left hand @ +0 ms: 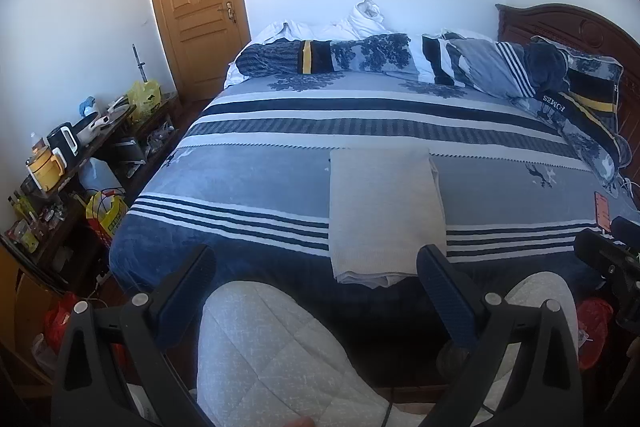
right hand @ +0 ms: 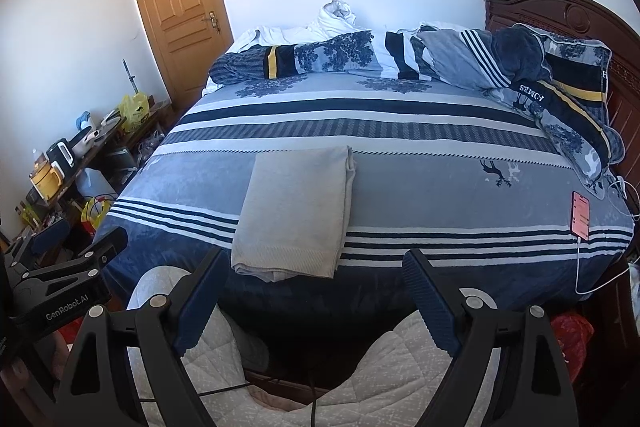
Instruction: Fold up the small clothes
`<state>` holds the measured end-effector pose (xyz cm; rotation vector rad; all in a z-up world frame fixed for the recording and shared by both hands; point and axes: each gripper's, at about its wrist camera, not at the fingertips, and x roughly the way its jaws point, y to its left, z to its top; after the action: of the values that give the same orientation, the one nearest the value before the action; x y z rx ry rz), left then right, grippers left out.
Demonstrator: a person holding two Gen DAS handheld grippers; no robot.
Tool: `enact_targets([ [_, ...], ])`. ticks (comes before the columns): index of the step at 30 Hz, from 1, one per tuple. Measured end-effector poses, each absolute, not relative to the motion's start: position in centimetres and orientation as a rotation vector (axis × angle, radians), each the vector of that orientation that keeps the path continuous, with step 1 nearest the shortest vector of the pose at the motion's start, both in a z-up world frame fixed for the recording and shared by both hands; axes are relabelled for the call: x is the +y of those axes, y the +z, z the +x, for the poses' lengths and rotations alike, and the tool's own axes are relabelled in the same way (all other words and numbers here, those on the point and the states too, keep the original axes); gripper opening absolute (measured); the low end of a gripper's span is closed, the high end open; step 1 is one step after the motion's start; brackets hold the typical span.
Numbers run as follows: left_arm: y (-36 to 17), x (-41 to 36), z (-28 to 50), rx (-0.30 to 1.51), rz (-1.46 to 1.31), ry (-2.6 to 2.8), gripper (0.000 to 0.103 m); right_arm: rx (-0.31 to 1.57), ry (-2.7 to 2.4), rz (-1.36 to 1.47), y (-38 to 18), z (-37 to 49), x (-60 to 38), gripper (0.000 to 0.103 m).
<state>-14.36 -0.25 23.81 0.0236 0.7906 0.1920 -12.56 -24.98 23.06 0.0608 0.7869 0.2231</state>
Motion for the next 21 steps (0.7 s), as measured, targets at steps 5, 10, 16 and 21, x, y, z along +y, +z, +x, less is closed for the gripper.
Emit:
enact_targets([
  [5,23.85,-0.3,-14.45,0.789,0.023,0.193,0.1,0.789,0.227,0.057,22.94,-12.21,-25.16,0.091],
  [10,23.86,-0.46,-14.51,0.798,0.013,0.188,0.1,0.791,0.229,0.055,22.85,-12.22,-25.19,0.091],
  [16,23.92,-0.36,-14.42,0.796,0.019,0.187,0.1,0.79,0.226,0.056,22.92,-12.41,-25.03,0.091],
  [21,23.88,-0.43,-14.39,0.796,0.02,0.187,0.1,0.791,0.225,0.055,22.86,-12.44,-25.03,0.091],
])
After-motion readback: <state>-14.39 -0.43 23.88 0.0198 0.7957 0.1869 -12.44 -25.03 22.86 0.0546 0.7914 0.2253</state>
